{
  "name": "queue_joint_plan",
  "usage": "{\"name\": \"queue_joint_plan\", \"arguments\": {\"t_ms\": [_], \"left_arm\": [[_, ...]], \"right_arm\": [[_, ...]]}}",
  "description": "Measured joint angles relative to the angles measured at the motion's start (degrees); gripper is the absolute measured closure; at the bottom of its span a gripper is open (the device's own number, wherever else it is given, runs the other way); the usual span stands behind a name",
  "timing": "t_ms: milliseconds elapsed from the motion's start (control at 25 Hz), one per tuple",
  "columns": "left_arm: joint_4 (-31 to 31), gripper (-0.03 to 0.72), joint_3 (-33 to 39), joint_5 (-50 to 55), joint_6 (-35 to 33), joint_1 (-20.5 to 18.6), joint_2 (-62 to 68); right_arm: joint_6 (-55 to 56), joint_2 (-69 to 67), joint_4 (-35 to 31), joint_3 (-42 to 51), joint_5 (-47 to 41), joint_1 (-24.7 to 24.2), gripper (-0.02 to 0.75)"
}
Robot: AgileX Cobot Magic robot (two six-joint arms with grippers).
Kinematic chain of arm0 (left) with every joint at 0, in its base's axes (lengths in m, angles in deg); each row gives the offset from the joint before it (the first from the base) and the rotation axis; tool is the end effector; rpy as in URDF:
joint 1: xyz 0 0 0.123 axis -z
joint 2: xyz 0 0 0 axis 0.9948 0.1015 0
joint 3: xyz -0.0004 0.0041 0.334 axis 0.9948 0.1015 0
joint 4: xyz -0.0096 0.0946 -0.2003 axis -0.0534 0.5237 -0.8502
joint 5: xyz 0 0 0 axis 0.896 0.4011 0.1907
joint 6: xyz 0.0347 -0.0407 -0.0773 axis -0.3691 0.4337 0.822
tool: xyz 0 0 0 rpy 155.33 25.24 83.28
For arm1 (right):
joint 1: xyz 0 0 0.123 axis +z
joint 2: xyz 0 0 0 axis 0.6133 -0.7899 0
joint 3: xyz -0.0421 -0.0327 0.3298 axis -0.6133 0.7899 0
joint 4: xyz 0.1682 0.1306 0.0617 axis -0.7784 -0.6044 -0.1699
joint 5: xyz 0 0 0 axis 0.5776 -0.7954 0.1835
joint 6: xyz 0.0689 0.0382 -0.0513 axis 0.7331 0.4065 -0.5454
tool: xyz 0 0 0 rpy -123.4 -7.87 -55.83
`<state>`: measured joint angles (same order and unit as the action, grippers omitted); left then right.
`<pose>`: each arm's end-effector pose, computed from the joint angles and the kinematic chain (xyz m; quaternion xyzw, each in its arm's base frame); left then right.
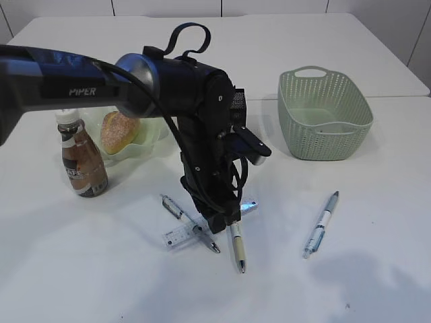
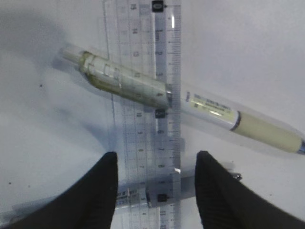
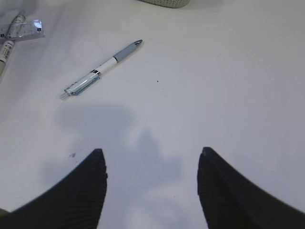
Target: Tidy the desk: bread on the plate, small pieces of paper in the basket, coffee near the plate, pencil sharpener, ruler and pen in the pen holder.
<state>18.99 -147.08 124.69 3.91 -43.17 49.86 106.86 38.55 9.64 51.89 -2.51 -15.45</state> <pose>0.3524 -0.3105 0.1786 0.4848 0.8738 -0.0240 0.0298 0.0416 -0.0084 0.2911 -0.0894 0.9224 -0.0282 0.3746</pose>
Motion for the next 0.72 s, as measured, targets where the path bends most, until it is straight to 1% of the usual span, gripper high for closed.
{"name": "queue_joint_plan", "arguments": {"t_ms": [720], "left_arm": [[0.8, 0.316, 0.0, -3.9, 0.0, 0.0, 1.1]], "right_arm": [[0.0, 0.0, 0.0, 0.0, 0.0, 0.0, 0.26]]}}
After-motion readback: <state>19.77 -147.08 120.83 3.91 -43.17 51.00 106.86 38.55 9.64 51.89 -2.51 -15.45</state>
